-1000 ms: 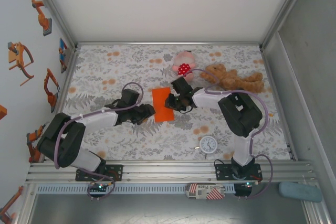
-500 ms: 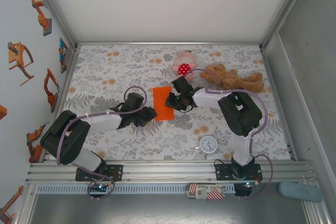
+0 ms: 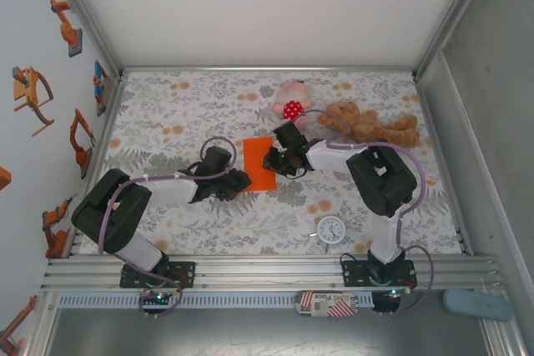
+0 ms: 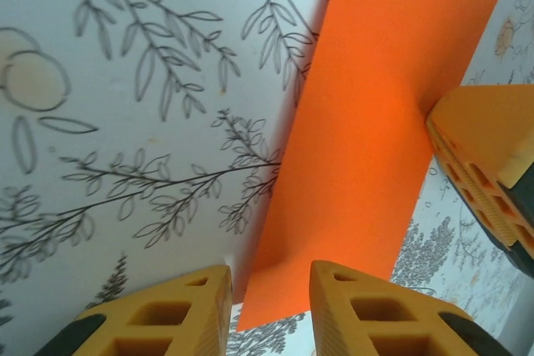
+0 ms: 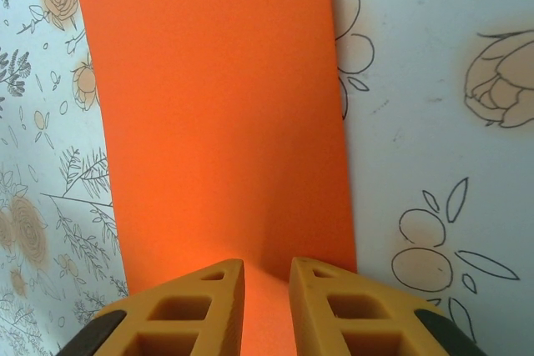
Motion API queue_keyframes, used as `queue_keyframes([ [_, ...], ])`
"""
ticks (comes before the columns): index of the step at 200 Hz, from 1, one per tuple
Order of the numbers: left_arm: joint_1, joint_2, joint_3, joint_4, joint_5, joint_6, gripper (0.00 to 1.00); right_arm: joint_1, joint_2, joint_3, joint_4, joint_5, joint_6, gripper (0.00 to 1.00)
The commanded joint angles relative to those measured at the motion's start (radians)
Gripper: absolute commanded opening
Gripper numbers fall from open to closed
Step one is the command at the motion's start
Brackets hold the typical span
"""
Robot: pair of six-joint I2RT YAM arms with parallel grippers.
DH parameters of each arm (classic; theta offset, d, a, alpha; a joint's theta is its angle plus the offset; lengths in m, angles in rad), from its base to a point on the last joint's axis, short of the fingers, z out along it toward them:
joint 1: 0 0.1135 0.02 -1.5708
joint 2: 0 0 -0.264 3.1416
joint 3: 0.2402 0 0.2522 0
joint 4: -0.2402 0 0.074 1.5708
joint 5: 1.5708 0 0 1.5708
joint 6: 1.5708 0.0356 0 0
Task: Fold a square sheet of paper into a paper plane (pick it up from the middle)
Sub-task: Third fold the triangle at the center of the table.
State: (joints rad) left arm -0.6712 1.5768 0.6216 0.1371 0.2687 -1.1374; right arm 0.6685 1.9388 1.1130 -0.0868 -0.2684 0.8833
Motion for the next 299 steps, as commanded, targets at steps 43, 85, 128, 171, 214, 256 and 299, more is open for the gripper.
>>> queue_keyframes([
  [43, 0.020, 0.055, 0.054, 0.103, 0.082, 0.004, 0.31, -0.009, 0.037, -0.055, -0.064, 0.075, 0.002, 0.22],
  [85, 0.081, 0.099, 0.074, 0.159, 0.137, 0.007, 0.31, -0.009, 0.027, -0.068, -0.057, 0.081, 0.000, 0.22],
  [128, 0.120, 0.151, 0.086, 0.211, 0.192, -0.034, 0.25, -0.009, 0.008, -0.080, -0.048, 0.090, -0.001, 0.22],
  [171, 0.134, 0.158, 0.100, 0.173, 0.197, -0.020, 0.18, -0.009, -0.001, -0.088, -0.033, 0.092, -0.002, 0.22],
  [214, 0.146, 0.166, 0.114, 0.148, 0.202, -0.006, 0.15, -0.009, -0.004, -0.083, -0.028, 0.090, -0.016, 0.22],
  [256, 0.153, 0.182, 0.129, 0.137, 0.214, -0.001, 0.08, -0.009, -0.023, -0.075, -0.012, 0.080, -0.043, 0.24],
  [299, 0.154, 0.158, 0.149, 0.084, 0.213, -0.016, 0.01, -0.009, -0.175, -0.101, 0.044, 0.124, -0.196, 0.40],
])
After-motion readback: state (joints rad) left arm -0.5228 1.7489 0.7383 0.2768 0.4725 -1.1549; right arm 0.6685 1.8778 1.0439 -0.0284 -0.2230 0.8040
